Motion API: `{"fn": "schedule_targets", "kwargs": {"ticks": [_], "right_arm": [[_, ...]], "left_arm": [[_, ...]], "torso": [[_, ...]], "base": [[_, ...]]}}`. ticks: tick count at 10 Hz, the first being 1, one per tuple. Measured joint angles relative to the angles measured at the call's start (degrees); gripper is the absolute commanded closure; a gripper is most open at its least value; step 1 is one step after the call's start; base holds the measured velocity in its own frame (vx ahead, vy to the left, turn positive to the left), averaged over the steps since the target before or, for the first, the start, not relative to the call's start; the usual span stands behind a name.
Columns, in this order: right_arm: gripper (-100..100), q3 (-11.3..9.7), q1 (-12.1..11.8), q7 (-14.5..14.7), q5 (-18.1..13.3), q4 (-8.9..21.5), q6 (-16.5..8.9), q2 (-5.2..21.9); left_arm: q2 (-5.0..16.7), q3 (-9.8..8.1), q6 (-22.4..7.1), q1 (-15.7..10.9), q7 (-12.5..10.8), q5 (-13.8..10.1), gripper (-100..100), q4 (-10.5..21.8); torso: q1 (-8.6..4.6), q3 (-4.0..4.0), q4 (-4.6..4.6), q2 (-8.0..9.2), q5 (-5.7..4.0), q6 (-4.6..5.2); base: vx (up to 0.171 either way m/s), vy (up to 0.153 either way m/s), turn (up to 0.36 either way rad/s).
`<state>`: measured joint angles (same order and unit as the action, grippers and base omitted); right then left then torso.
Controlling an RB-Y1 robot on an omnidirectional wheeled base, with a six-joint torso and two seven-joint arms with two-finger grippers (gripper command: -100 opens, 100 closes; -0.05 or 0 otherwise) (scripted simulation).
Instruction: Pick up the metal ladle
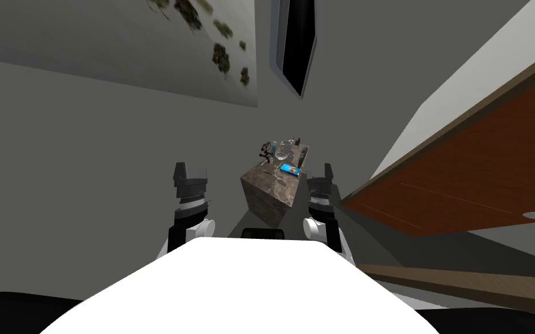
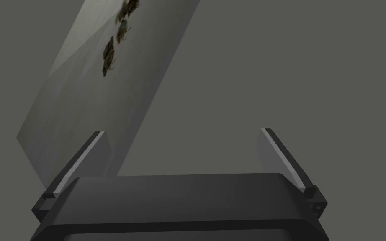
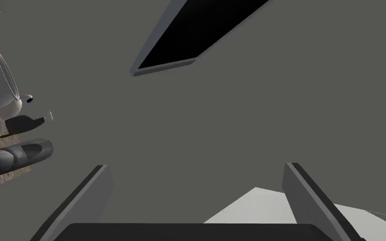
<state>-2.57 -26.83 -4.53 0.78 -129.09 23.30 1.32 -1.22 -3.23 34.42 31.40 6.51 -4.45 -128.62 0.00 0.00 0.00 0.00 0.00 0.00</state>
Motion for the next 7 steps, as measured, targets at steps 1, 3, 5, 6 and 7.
{"fn": "schedule_targets", "kwargs": {"ticks": [1, 3, 5, 6, 7], "right_arm": [[-100, 0.00, 0.49, 0.07, 0.20, -0.11, -0.14, 1.28], [-100, 0.26, 2.10, 0.08, 0.79, 0.55, -0.27, 4.34], [-100, 0.18, 3.87, 0.06, 1.28, 1.48, -0.46, 7.66], [-100, 0.11, 5.02, -0.01, 1.54, 2.11, -0.66, 9.44], [-100, -0.26, 5.88, -0.06, 1.68, 2.79, -0.67, 11.16]], "left_arm": [[0.00, 0.01, 0.00, -0.01, 0.00, 0.00, 0, 0.00], [0.00, 0.00, 0.00, -0.01, 0.00, 0.00, 0, 0.00], [0.00, 0.00, 0.00, -0.01, 0.00, 0.00, 0, 0.00], [0.00, 0.00, 0.00, -0.01, 0.00, 0.00, 0, 0.00], [0.00, 0.00, 0.00, -0.01, 0.00, 0.00, 0, 0.00]], "torso": [[0.00, 0.06, 0.02, 0.12, 0.00, -0.03], [-0.02, 0.13, 0.05, 0.22, 0.00, -0.02], [-0.04, 0.05, 0.02, 0.08, -0.01, -0.03], [-0.14, 0.06, 0.03, 0.11, -0.03, -0.02], [-0.16, 0.09, 0.03, 0.16, -0.04, -0.02]], "base": [[-0.076, 0.013, 0.259], [-0.047, -0.003, 0.208], [-0.029, -0.019, 0.208], [-0.053, -0.037, 0.223], [-0.022, -0.019, 0.092]]}}
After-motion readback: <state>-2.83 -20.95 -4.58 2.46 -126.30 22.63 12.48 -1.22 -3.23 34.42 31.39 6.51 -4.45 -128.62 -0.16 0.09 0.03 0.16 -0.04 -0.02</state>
